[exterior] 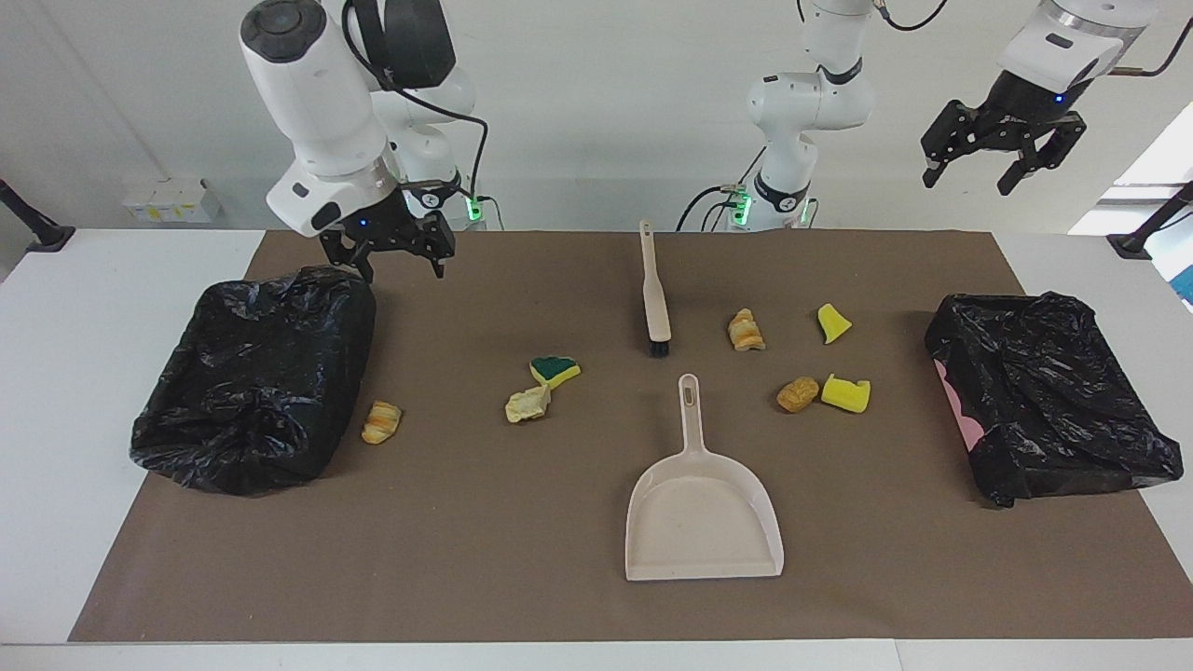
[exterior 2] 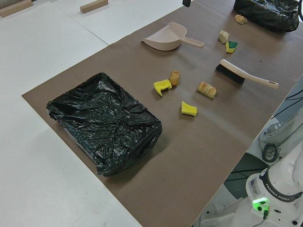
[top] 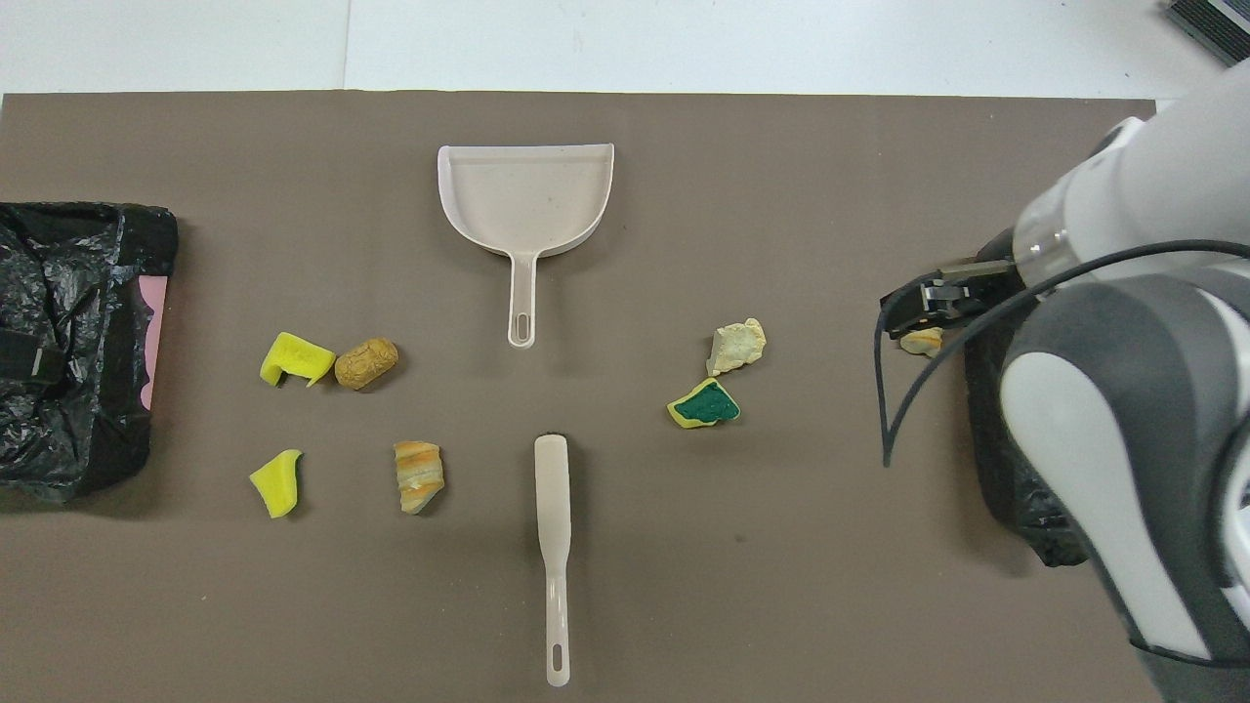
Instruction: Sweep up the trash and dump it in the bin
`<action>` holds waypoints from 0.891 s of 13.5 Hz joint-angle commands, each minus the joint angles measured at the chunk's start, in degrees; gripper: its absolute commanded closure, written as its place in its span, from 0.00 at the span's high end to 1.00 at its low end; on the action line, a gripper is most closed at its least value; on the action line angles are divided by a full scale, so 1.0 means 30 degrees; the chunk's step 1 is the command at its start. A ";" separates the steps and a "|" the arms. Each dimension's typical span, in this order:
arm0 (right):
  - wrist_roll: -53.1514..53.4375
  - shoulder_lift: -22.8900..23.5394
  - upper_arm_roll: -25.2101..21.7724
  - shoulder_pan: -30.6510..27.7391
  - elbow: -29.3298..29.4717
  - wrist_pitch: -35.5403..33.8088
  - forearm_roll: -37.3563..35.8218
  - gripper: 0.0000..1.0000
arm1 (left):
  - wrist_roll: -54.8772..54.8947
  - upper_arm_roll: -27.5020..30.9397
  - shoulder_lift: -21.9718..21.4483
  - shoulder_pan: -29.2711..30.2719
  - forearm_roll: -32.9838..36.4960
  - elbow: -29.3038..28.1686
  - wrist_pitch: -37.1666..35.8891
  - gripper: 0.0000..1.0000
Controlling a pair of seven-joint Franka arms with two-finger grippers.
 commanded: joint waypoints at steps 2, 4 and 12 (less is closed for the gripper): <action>0.3118 0.2181 -0.0011 0.1970 0.0600 0.2273 0.0401 1.00 | -0.0277 -0.0175 -0.1395 -0.0422 -0.0127 -0.1979 0.0196 1.00; 0.4641 0.3208 0.0076 0.2795 0.0777 0.3826 0.0459 1.00 | -0.0394 -0.0498 -0.2536 -0.1122 -0.0128 -0.3998 0.1070 1.00; 1.1559 0.8712 0.0340 0.6254 0.5810 0.8134 0.0868 1.00 | -0.5896 -0.0704 -0.6761 -0.7739 -0.0186 -1.5161 0.7277 1.00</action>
